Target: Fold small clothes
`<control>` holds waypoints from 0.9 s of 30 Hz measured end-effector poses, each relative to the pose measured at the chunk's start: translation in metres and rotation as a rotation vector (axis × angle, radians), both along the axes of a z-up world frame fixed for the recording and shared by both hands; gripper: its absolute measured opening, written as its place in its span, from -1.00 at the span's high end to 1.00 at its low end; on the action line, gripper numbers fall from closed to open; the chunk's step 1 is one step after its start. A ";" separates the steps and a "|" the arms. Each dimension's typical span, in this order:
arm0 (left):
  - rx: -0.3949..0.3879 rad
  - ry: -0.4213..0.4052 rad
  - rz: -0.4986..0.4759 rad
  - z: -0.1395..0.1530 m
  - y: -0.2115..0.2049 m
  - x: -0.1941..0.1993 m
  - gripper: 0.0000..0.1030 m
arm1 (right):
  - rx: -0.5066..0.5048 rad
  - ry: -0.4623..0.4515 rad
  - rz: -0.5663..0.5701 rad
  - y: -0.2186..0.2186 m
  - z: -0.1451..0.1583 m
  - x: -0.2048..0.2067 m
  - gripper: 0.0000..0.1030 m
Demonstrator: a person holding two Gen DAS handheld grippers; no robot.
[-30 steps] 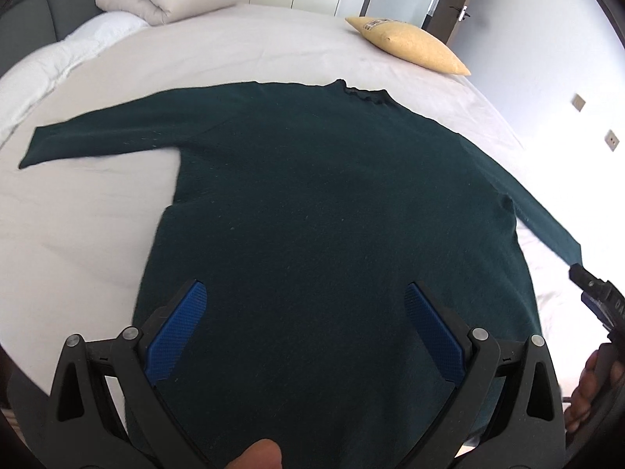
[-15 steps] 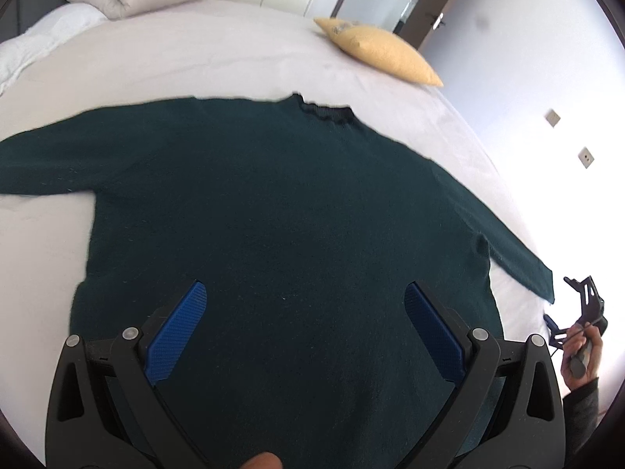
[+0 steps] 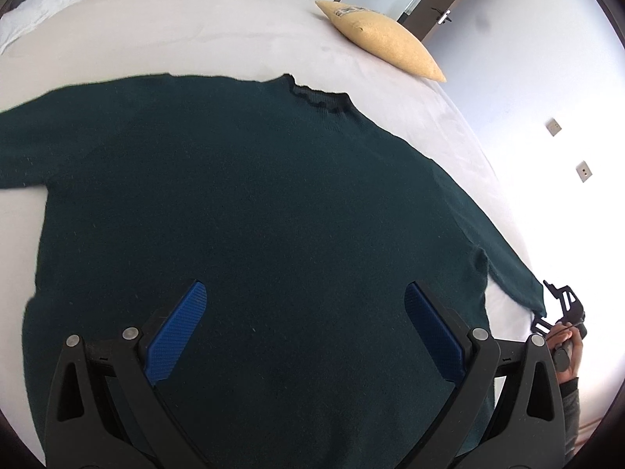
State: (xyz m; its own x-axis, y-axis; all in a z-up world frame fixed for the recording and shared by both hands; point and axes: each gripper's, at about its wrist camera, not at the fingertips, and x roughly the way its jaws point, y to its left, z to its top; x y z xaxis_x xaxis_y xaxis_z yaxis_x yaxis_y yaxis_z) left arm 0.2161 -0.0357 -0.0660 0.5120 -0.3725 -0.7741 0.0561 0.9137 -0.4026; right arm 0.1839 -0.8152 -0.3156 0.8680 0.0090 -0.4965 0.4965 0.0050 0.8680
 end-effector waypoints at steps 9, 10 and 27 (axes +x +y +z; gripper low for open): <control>-0.037 -0.019 -0.046 0.010 -0.004 0.029 -1.00 | -0.315 0.157 0.116 0.038 0.053 0.044 0.70; -0.067 -0.020 -0.053 0.012 -0.003 0.035 -1.00 | -0.373 0.160 0.165 0.054 0.066 0.058 0.71; -0.583 0.209 -0.241 -0.002 -0.042 0.144 -0.96 | -1.046 0.147 1.032 0.408 0.082 0.204 0.81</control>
